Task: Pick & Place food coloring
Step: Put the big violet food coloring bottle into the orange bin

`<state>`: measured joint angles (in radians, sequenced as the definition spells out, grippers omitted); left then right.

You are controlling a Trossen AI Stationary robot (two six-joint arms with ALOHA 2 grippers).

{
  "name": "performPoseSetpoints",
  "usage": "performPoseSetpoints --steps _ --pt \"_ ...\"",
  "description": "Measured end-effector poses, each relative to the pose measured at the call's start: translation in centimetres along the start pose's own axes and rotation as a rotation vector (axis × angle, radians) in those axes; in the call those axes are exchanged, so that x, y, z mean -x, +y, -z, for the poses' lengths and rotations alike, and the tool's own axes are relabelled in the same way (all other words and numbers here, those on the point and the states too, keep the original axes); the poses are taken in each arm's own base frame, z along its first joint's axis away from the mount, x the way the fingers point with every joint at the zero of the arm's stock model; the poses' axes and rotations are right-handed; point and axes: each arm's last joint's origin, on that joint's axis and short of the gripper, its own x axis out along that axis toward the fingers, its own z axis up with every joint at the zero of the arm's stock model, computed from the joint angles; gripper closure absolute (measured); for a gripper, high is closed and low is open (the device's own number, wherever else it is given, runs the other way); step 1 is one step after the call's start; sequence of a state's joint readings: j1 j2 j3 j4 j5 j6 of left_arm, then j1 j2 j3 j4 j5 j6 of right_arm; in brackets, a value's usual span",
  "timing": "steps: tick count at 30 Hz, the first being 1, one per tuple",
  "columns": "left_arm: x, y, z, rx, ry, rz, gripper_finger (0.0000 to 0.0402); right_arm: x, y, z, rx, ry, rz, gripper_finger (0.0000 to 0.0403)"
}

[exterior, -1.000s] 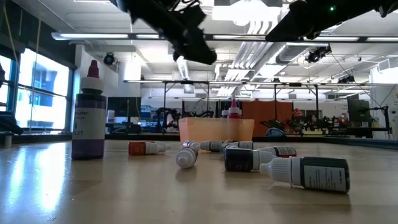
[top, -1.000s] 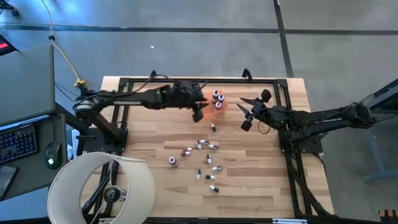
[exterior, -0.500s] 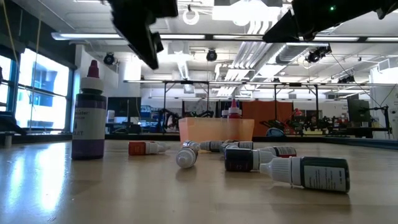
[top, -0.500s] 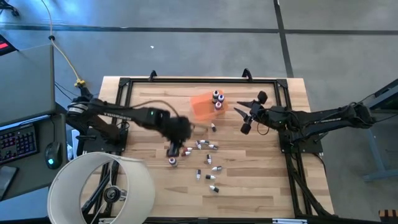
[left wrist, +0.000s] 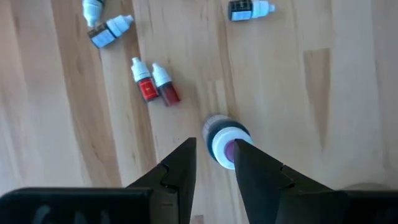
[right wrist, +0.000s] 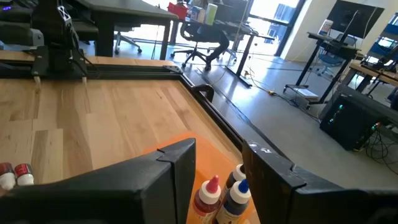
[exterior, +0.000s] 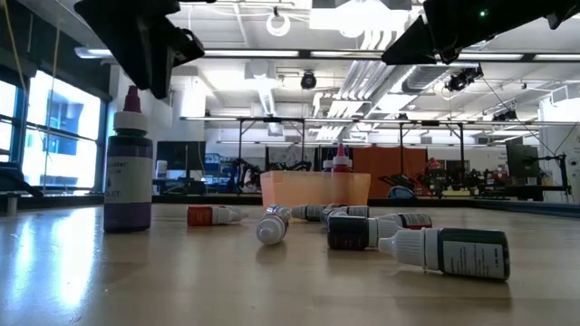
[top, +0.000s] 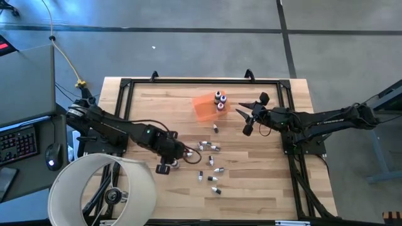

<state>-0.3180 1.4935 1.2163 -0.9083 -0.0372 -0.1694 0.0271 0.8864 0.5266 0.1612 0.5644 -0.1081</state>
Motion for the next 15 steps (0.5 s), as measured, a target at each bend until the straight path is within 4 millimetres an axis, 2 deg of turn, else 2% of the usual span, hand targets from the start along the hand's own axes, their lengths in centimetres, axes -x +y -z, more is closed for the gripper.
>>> performPoseSetpoints --steps 11,15 --pt "-0.01 0.16 -0.08 0.023 -0.009 -0.024 0.0296 0.0 0.0 0.0 0.001 0.0 0.0 0.0277" --pt "0.0 -0.02 -0.45 0.024 -0.043 0.021 0.0296 0.0 0.0 0.0 0.003 0.0 0.0 0.0277"
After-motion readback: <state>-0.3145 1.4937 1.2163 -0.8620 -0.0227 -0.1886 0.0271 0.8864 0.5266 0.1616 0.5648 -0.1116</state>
